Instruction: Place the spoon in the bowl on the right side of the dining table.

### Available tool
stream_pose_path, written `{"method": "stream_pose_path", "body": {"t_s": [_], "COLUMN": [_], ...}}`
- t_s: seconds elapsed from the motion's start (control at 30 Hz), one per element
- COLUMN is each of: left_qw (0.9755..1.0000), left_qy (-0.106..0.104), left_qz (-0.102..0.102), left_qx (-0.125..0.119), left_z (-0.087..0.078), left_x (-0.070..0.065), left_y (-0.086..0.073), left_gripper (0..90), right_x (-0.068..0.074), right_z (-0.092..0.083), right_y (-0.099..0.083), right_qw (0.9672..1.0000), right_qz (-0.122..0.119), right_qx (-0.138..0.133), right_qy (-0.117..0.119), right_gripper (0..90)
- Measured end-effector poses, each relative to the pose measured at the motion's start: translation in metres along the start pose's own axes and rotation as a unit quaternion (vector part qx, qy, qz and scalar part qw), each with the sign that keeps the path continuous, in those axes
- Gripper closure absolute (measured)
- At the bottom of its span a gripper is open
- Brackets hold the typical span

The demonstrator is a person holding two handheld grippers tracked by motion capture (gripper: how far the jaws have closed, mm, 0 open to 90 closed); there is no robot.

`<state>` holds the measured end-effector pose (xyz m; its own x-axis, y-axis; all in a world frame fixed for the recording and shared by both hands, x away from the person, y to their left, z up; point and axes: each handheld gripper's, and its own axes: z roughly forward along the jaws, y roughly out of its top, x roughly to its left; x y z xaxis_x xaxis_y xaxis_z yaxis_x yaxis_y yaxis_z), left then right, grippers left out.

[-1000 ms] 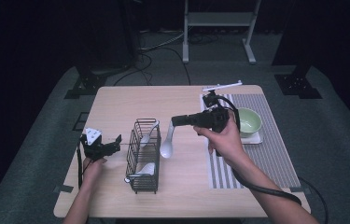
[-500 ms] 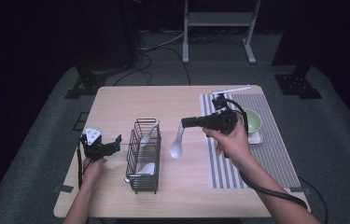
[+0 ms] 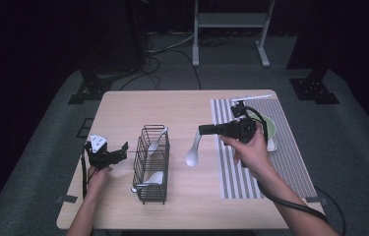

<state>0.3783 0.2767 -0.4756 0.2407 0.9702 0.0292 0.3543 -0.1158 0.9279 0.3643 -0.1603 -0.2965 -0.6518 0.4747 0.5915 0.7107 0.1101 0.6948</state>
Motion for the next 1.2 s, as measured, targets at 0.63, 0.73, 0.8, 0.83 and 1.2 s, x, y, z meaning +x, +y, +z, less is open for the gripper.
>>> {"method": "stream_pose_path", "body": {"t_s": [0.63,0.73,0.8,0.83,1.2], "left_qw": [1.0000,1.0000,1.0000,1.0000,1.0000], "left_qy": [0.000,0.000,0.000,0.000,0.000], "left_qz": [0.000,-0.001,0.000,0.000,-0.001], "left_qx": [0.001,0.001,0.001,0.001,0.002], "left_z": [0.000,0.000,0.000,0.000,0.000], "left_x": [0.000,0.000,0.000,0.000,0.000], "left_y": [0.000,0.000,0.000,0.000,0.000], "left_gripper": [1.0,0.9,0.9,0.9,0.9], "right_x": [-0.017,-0.021,-0.022,-0.023,-0.034], "right_z": [-0.011,-0.013,-0.014,-0.015,-0.024], "right_y": [-0.009,-0.010,-0.010,-0.011,-0.014], "right_qw": [0.9997,0.9996,0.9995,0.9995,0.9989], "right_qz": [0.014,0.016,0.019,0.019,0.028], "right_qx": [-0.010,-0.012,-0.012,-0.014,-0.024], "right_qy": [-0.016,-0.021,-0.022,-0.022,-0.031], "right_gripper": [85.8,85.8,85.8,85.8,85.8]}}
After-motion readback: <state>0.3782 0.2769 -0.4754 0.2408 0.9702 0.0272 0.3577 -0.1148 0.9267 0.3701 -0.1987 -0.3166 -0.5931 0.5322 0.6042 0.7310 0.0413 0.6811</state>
